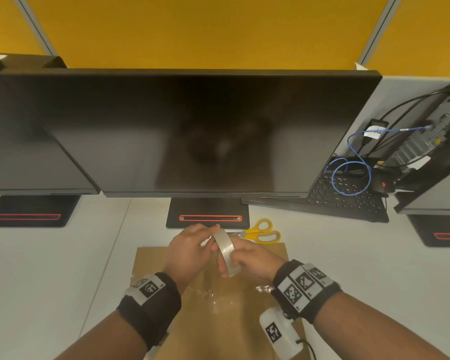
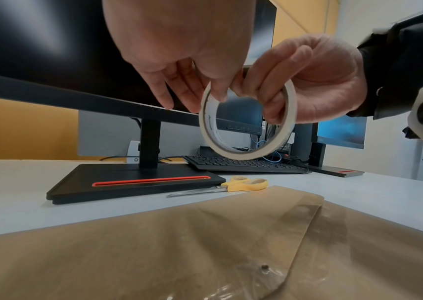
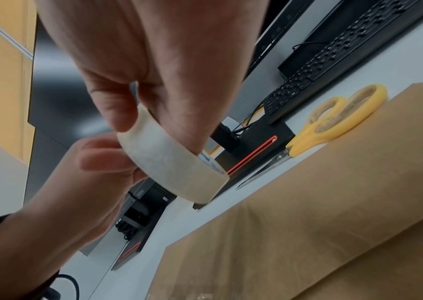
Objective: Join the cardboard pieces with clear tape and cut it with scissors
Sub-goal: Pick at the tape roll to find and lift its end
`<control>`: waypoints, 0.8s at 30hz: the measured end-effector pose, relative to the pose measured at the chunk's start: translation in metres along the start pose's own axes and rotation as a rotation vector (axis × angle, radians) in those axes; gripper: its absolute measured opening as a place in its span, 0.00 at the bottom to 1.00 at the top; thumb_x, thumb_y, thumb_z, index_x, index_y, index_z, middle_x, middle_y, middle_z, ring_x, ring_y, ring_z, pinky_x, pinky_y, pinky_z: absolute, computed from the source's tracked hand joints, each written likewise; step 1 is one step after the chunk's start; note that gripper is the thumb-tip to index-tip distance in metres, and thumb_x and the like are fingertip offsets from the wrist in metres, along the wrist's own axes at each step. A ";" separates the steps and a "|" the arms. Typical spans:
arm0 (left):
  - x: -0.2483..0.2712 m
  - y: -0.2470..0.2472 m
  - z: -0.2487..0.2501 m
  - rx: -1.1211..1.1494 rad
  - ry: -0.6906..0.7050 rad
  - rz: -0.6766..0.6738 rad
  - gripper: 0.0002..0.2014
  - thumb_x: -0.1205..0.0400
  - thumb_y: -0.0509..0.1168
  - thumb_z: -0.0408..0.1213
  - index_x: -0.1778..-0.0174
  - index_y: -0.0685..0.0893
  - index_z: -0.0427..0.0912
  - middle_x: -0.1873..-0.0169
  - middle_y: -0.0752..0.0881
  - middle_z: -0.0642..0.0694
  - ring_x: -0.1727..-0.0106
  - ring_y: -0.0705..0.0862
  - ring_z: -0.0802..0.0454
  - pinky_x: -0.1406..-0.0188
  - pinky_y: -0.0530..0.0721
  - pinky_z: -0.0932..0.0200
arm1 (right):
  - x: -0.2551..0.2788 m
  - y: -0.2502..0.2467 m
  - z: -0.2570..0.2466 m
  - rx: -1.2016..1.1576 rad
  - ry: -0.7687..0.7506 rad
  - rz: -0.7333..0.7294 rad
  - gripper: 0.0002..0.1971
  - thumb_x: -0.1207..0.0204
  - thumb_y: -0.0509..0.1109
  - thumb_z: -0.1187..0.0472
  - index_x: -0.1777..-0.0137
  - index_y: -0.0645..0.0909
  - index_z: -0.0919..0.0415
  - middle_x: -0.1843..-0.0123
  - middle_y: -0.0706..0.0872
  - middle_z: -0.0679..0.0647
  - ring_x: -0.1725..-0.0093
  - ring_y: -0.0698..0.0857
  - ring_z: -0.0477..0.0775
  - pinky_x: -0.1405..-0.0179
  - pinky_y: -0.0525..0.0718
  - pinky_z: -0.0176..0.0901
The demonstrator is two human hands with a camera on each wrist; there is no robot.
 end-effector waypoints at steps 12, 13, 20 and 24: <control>-0.002 -0.003 -0.001 0.103 -0.202 -0.001 0.20 0.28 0.58 0.45 0.46 0.90 0.49 0.59 0.88 0.50 0.58 0.84 0.55 0.52 0.82 0.58 | -0.006 -0.007 0.004 -0.158 0.014 0.020 0.20 0.33 0.56 0.67 0.45 0.83 0.59 0.72 0.83 0.54 0.61 0.79 0.58 0.44 0.73 0.51; -0.002 -0.003 -0.002 0.107 -0.215 -0.001 0.19 0.27 0.58 0.45 0.48 0.91 0.48 0.60 0.89 0.50 0.58 0.84 0.53 0.52 0.83 0.56 | -0.006 -0.007 0.003 -0.138 0.019 0.036 0.19 0.31 0.56 0.66 0.45 0.84 0.58 0.72 0.84 0.54 0.59 0.80 0.58 0.43 0.74 0.49; 0.000 -0.005 0.001 -0.086 -0.157 -0.082 0.19 0.19 0.66 0.44 0.32 0.78 0.60 0.42 0.80 0.64 0.41 0.78 0.63 0.43 0.78 0.62 | -0.008 -0.011 0.000 -0.045 0.016 0.020 0.16 0.29 0.55 0.58 0.51 0.84 0.56 0.72 0.76 0.57 0.66 0.79 0.50 0.45 0.71 0.49; -0.001 -0.004 0.008 -0.110 0.056 -0.105 0.27 0.21 0.65 0.36 0.28 0.72 0.64 0.33 0.77 0.65 0.34 0.76 0.64 0.37 0.74 0.64 | -0.010 -0.009 0.001 0.040 0.024 -0.001 0.20 0.35 0.59 0.54 0.50 0.80 0.67 0.69 0.79 0.55 0.60 0.78 0.54 0.41 0.71 0.55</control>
Point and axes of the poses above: each hand's wrist, its own x-axis away from the middle knuckle, its own y-axis out of the palm, z = x × y, the point moved 1 cm from there along -x, towards the middle knuckle
